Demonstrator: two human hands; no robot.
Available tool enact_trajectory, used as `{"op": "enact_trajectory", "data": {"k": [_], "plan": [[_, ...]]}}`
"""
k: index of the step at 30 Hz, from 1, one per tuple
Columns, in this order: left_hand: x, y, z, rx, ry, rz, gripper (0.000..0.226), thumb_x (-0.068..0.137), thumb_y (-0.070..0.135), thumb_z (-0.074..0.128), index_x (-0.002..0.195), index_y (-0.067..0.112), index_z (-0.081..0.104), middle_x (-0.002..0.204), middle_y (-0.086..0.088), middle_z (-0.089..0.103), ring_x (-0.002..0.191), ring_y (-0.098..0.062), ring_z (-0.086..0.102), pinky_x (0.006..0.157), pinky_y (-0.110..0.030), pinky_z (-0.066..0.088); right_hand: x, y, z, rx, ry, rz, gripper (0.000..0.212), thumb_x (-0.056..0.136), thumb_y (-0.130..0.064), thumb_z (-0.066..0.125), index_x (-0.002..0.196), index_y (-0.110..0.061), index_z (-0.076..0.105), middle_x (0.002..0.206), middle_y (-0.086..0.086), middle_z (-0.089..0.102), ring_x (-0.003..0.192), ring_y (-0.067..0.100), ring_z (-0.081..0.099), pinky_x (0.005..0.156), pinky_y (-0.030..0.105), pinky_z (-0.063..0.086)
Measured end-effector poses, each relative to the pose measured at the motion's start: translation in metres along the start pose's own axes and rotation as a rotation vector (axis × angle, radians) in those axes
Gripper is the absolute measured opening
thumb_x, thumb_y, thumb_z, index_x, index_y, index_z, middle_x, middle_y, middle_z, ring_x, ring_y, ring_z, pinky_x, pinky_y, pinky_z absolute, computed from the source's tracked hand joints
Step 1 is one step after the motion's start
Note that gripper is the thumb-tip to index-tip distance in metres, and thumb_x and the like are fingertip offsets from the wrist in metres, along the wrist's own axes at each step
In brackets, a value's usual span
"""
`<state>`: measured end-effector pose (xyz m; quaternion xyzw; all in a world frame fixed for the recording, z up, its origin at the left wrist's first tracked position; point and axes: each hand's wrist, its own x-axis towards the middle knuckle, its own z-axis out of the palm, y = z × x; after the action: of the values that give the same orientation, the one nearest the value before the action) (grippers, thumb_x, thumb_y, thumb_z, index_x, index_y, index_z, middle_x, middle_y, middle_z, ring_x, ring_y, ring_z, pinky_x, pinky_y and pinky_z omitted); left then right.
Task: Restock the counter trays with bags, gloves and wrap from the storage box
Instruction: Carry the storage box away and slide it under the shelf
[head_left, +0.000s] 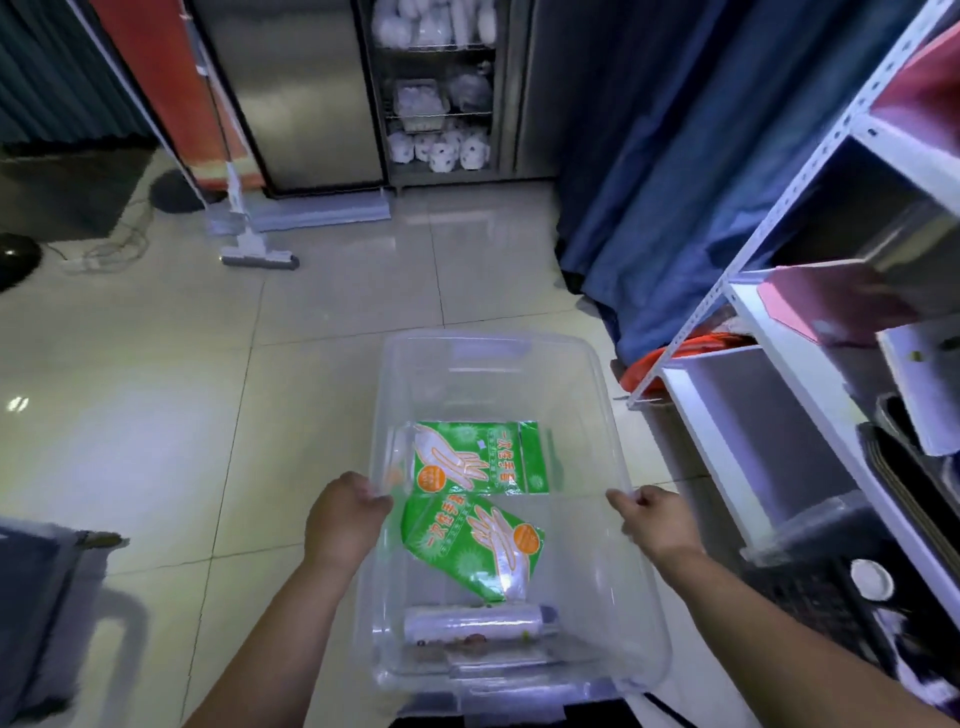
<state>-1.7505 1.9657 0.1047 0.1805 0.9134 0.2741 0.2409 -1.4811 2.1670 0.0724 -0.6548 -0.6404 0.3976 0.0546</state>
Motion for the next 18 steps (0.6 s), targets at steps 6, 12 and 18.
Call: {"op": "enact_trajectory", "data": {"k": [6, 12, 18], "plan": [[0.083, 0.076, 0.041, 0.147, -0.123, 0.137, 0.014, 0.076, 0.017, 0.065, 0.068, 0.012, 0.055, 0.072, -0.009, 0.059, 0.076, -0.031, 0.060, 0.060, -0.027, 0.032, 0.060, -0.001, -0.014, 0.073, 0.069, 0.152, 0.035, 0.080, -0.044, 0.063, 0.060, -0.015, 0.060, 0.056, -0.001, 0.067, 0.061, 0.021, 0.063, 0.060, 0.029, 0.046], [0.155, 0.143, 0.123, 0.225, -0.241, 0.166, 0.026, 0.077, 0.018, 0.067, 0.060, 0.017, 0.048, 0.072, -0.009, 0.061, 0.076, -0.029, 0.061, 0.063, -0.027, 0.035, 0.167, 0.011, -0.030, 0.052, 0.068, 0.244, 0.035, 0.082, -0.044, 0.060, 0.064, -0.014, 0.061, 0.060, -0.002, 0.066, 0.065, 0.019, 0.060, 0.059, 0.028, 0.043], [0.240, 0.174, 0.226, 0.271, -0.400, 0.041, 0.021, 0.081, 0.029, 0.062, 0.072, 0.011, 0.056, 0.074, -0.003, 0.062, 0.080, -0.028, 0.063, 0.065, -0.030, 0.041, 0.287, 0.033, -0.022, -0.008, 0.040, 0.302, 0.017, 0.085, -0.027, 0.061, 0.091, -0.012, 0.067, 0.093, 0.013, 0.068, 0.080, 0.031, 0.059, 0.069, 0.029, 0.040]]}}
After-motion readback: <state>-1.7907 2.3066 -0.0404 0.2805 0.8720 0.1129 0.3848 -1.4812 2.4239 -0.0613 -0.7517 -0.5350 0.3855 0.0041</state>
